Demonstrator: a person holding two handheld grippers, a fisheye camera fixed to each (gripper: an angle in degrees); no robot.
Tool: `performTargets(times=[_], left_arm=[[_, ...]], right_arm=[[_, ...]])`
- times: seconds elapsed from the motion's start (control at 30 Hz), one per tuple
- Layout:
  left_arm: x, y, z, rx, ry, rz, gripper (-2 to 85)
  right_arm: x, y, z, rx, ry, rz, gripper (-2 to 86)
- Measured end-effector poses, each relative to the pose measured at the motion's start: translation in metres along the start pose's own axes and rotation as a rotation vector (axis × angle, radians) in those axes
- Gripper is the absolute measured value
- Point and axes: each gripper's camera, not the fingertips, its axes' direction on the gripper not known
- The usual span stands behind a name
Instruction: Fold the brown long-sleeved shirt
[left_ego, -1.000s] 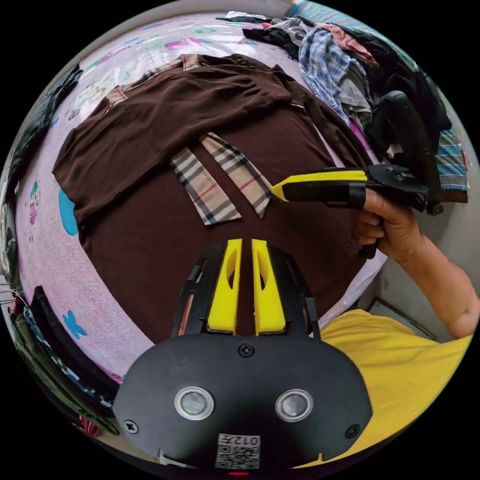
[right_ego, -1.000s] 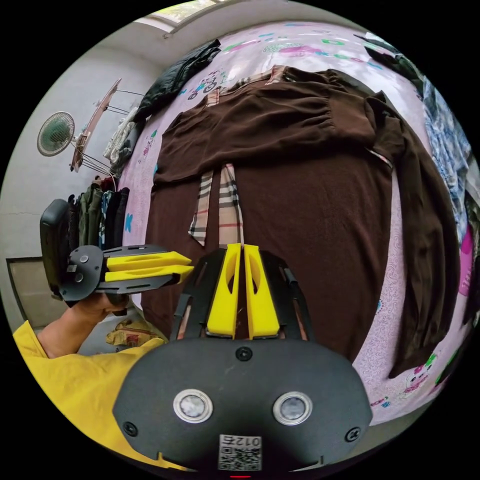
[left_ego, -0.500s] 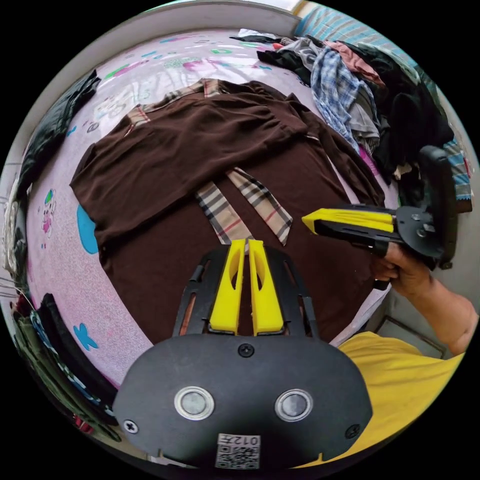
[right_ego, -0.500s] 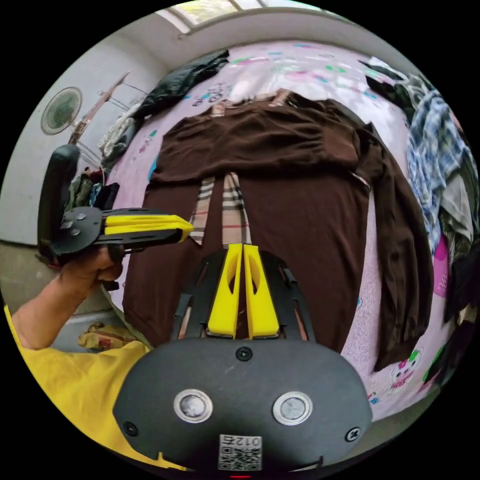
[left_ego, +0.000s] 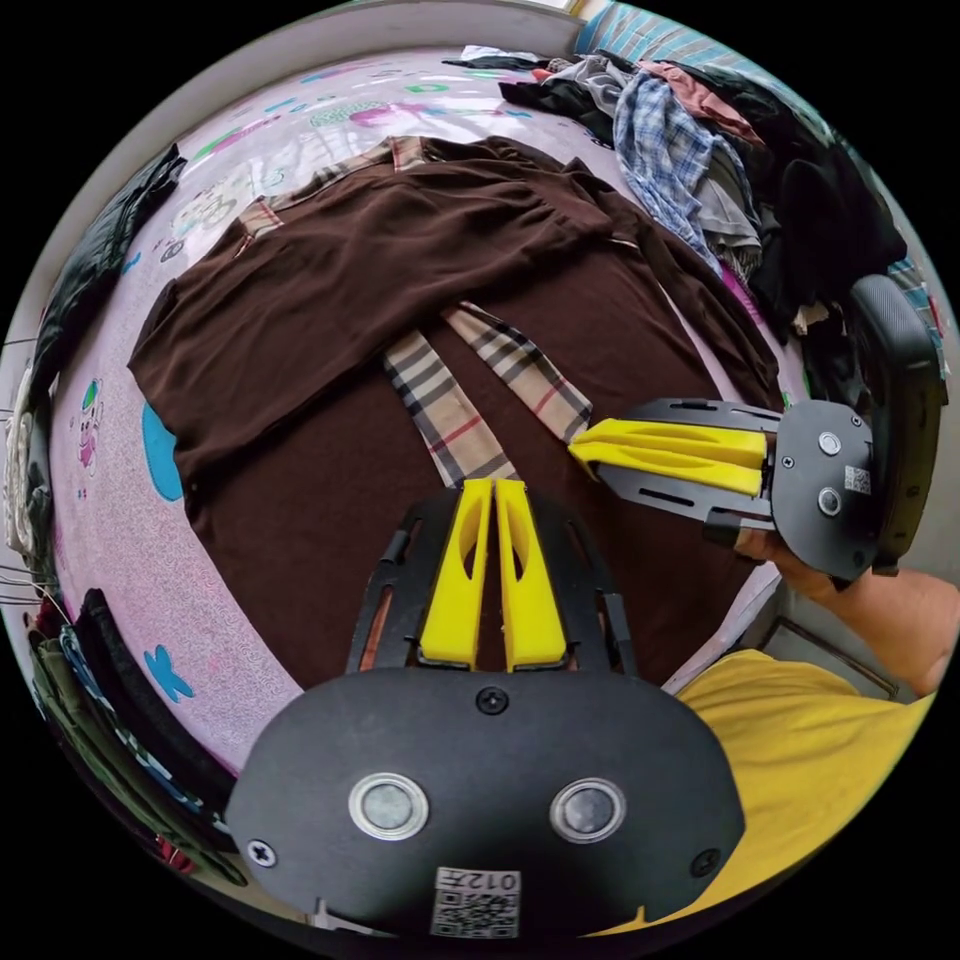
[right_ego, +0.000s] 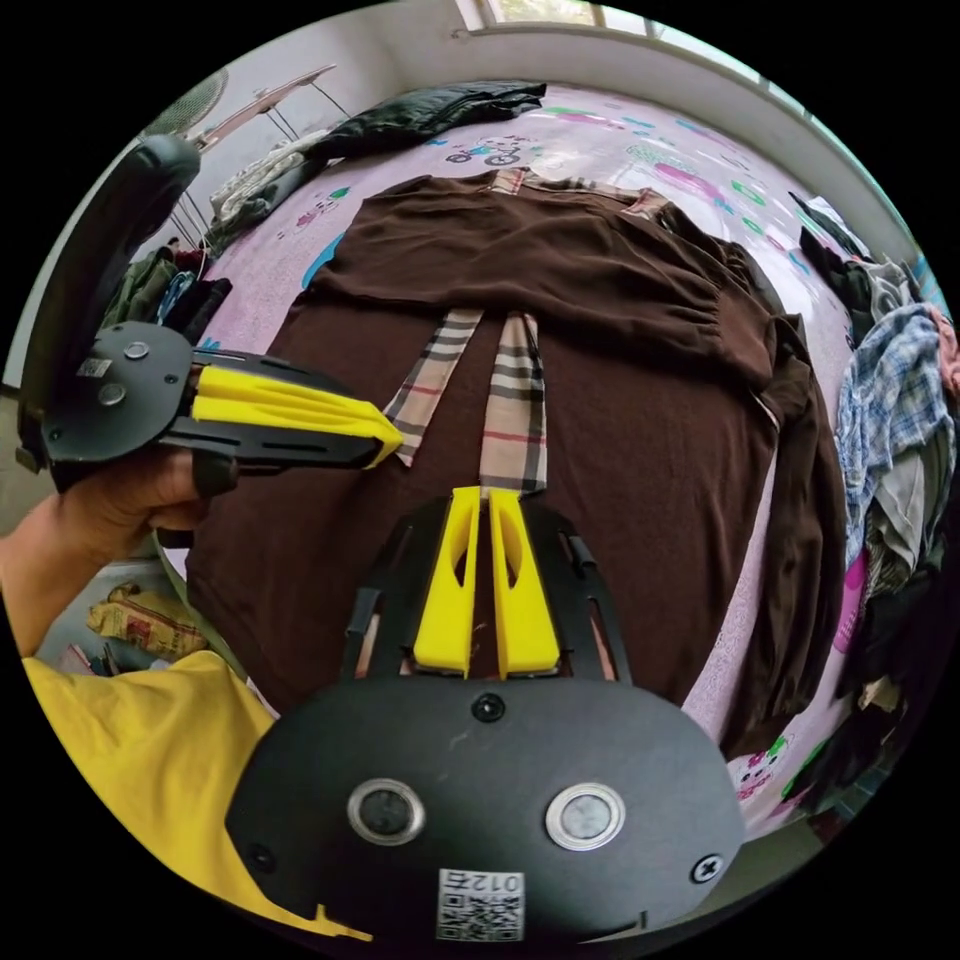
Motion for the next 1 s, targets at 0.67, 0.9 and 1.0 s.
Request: performTargets(times=[0.67, 0.9, 1.0], left_arm=[[0.017, -0.009, 0.007, -0.010, 0.054, -0.017, 0.4], [0.022, -0.005, 0.011, 0.014, 0.114, -0.064, 0.5], [0.018, 0.005, 0.015, 0.025, 0.175, -0.117, 0.4]], right_arm=[[0.028, 0.013, 0.033, -0.016, -0.210, 0.045, 0.8], [0.064, 0.040, 0.048, 0.007, -0.346, 0.156, 1.7], [0.084, 0.060, 0.063, -0.014, -0.424, 0.231, 1.8]])
